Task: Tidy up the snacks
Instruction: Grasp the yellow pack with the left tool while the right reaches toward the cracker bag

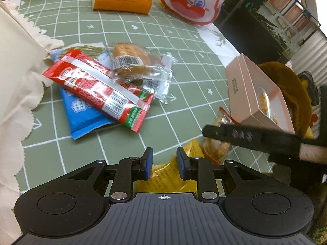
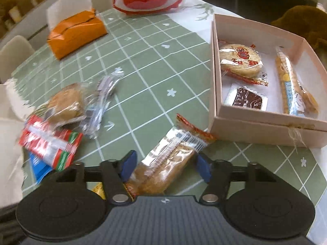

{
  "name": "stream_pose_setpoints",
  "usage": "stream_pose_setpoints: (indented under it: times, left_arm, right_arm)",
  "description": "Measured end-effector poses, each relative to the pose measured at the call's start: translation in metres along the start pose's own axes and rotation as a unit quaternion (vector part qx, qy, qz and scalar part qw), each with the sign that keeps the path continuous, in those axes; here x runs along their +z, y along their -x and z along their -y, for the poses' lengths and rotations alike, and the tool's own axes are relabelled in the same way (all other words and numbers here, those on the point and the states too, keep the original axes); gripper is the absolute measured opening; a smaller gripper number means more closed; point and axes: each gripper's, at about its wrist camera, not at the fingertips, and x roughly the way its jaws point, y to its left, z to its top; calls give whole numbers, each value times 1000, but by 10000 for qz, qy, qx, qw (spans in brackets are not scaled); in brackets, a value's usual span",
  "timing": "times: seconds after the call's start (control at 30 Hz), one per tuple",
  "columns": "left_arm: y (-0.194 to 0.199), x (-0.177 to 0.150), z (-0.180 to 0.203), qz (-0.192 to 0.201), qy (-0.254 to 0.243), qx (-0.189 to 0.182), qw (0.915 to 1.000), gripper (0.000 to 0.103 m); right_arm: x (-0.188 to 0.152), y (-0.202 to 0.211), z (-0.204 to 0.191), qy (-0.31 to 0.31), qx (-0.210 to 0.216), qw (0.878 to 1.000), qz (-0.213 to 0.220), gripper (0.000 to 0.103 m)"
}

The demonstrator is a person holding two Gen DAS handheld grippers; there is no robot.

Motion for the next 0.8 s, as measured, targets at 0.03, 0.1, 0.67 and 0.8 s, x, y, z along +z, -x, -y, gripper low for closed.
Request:
stream_pose_setpoints:
  times: [0.03, 0.1, 0.67, 0.8]
  left_arm:
    - [0, -1, 1, -18, 4, -19, 10000, 29]
    - [-1, -3, 2, -47, 18, -52, 10000, 29]
    - [0, -18, 28, -278, -47, -221, 9994, 29]
    - [0, -24, 35, -324, -49, -206, 9992, 29]
  right_arm:
    - [-4, 4, 3, 98, 11, 10000, 8, 45]
    - [-12, 11, 9, 239, -6, 9997, 15, 38]
    - [-70, 67, 93, 708, -305, 9968, 215, 66]
    - [-81, 71, 77, 912, -78, 9956, 225, 66]
